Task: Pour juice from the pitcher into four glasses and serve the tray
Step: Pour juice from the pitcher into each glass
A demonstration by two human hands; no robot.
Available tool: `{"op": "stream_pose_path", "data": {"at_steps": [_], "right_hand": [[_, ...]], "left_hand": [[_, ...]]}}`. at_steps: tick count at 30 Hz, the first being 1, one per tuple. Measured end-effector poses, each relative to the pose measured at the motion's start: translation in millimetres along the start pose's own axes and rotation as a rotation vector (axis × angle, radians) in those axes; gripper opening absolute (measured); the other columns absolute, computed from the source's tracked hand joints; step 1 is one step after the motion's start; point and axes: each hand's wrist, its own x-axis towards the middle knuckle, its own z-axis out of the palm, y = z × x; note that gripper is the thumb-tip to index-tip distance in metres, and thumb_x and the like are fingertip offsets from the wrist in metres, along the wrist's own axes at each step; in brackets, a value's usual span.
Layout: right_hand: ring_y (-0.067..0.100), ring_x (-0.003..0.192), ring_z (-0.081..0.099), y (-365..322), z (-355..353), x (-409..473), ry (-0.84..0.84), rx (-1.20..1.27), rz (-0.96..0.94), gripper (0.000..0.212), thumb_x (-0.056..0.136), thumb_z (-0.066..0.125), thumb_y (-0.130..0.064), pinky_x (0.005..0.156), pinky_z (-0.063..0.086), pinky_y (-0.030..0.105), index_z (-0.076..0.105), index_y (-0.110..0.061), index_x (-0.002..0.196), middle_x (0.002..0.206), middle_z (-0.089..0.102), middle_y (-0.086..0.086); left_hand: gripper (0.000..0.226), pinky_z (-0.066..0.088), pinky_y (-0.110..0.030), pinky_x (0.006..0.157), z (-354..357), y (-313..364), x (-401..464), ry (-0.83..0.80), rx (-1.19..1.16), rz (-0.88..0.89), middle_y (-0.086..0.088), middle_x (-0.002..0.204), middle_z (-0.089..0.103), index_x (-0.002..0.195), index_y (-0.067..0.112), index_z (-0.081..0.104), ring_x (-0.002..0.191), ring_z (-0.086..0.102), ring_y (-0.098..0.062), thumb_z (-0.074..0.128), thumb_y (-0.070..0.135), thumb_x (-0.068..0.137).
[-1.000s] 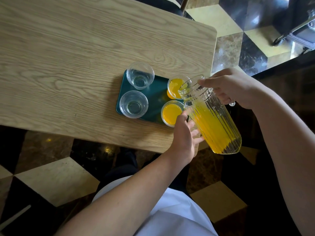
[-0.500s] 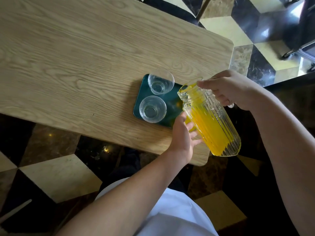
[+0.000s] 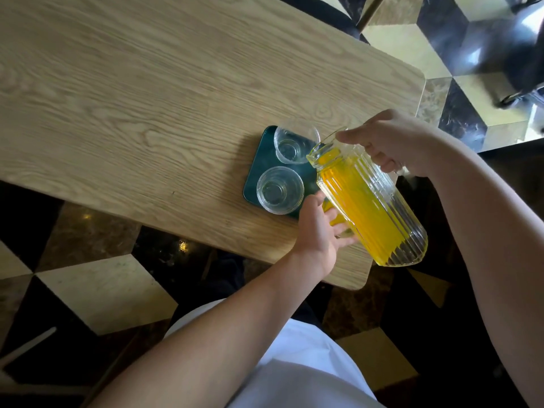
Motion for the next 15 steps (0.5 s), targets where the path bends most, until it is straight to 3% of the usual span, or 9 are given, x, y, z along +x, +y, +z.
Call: {"op": "stream_pose_path", "data": {"at_steps": [4, 8, 12, 15], "right_hand": [[0.014, 0.039, 0.033, -5, 1, 5, -0.009, -0.027, 0.029, 0.058, 0.078, 0.081, -0.05, 0.046, 0.03, 0.026, 0.044, -0.021, 0.042, 0.044, 0.039, -0.005], [0.013, 0.038, 0.036, -9, 4, 8, -0.005, -0.052, 0.038, 0.048, 0.078, 0.082, -0.048, 0.044, 0.032, 0.024, 0.048, -0.021, 0.057, 0.043, 0.042, -0.005], [0.011, 0.035, 0.034, -11, 6, 9, -0.039, -0.07, 0.052, 0.056, 0.079, 0.081, -0.048, 0.04, 0.029, 0.022, 0.047, -0.022, 0.043, 0.043, 0.04, -0.005], [0.011, 0.036, 0.032, -14, 6, 10, -0.041, -0.062, 0.059, 0.054, 0.081, 0.081, -0.047, 0.042, 0.027, 0.023, 0.045, -0.023, 0.049, 0.044, 0.039, -0.005]], "left_hand": [[0.057, 0.035, -0.068, 0.105, -1, 2, 1, -0.003, -0.028, -0.009, -0.024, 0.163, 0.019, 0.159, 0.027, 0.015, 0.143, 0.028, -0.051, 0.027, 0.031, 0.103], [0.056, 0.035, -0.069, 0.105, -2, 1, 2, -0.004, -0.059, -0.022, -0.024, 0.163, 0.018, 0.158, 0.027, 0.015, 0.143, 0.027, -0.052, 0.027, 0.034, 0.104], [0.058, 0.033, -0.069, 0.107, -4, 1, 3, -0.006, -0.081, -0.038, -0.024, 0.164, 0.015, 0.159, 0.026, 0.013, 0.145, 0.024, -0.052, 0.029, 0.036, 0.104], [0.058, 0.033, -0.069, 0.107, -5, 3, 3, -0.018, -0.092, -0.041, -0.023, 0.164, 0.016, 0.159, 0.027, 0.013, 0.145, 0.024, -0.052, 0.03, 0.037, 0.104]]}}
